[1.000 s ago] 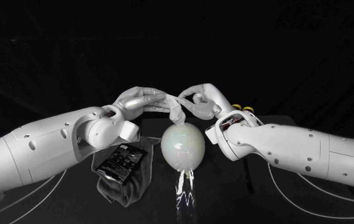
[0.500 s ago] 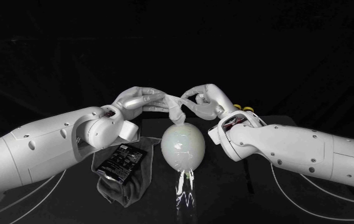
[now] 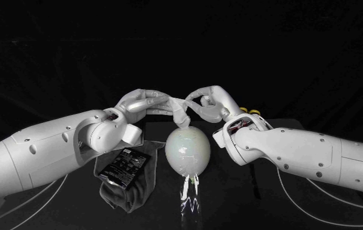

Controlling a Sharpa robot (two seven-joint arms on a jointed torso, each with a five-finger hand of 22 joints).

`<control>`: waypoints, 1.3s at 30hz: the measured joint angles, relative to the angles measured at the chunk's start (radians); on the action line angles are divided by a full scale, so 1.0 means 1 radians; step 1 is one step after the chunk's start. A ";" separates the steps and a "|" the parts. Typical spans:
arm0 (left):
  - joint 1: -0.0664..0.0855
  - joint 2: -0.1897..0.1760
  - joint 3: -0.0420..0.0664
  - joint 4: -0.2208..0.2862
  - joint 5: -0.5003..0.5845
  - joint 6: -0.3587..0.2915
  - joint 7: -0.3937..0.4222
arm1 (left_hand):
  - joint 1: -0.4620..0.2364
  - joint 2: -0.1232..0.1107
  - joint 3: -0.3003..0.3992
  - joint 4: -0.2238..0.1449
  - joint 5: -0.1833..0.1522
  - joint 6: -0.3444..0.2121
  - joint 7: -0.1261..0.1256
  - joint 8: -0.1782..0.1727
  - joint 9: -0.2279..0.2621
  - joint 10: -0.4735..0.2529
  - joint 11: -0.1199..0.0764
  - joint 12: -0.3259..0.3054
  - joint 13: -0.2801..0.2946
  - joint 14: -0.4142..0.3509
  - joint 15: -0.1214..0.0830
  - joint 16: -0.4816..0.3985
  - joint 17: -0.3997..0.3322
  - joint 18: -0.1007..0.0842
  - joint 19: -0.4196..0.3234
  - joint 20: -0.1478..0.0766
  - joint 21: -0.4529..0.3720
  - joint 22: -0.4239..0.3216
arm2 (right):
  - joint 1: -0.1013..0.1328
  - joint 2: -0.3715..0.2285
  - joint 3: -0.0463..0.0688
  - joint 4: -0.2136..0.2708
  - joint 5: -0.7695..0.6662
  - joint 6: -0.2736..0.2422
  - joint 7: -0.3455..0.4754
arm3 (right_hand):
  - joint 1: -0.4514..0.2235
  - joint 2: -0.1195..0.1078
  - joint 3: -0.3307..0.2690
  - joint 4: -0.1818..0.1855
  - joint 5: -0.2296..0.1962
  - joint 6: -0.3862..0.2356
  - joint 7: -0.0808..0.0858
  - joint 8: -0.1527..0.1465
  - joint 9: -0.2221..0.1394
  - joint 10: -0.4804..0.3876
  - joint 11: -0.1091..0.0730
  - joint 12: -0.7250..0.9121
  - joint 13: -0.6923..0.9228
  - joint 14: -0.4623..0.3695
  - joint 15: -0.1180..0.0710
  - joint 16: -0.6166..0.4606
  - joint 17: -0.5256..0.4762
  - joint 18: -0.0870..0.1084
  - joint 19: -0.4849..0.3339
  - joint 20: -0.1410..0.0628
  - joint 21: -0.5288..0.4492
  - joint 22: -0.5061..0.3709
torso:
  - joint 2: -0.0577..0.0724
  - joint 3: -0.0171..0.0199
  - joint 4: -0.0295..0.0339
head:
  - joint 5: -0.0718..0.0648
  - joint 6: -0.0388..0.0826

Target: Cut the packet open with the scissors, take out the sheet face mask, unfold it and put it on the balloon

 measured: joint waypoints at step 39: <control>0.008 0.009 0.001 -0.036 -0.020 -0.011 0.007 | -0.001 -0.001 0.000 0.000 0.000 0.003 0.000 0.000 0.000 0.007 0.000 0.000 0.000 -0.002 -0.002 0.017 0.003 0.000 0.000 0.000 0.017 0.012 | 0.143 0.013 0.009 -0.125 -0.216 0.102 -0.120 | -0.009 -0.017 0.013 -0.013 0.002 -0.005 -0.005 0.030 0.000 0.000 -0.007 0.023 -0.001 0.000 -0.007 0.000 0.000 0.000 -0.002 -0.009 0.012 0.000 | -0.001 0.0003 -0.0006 | -0.009 0.018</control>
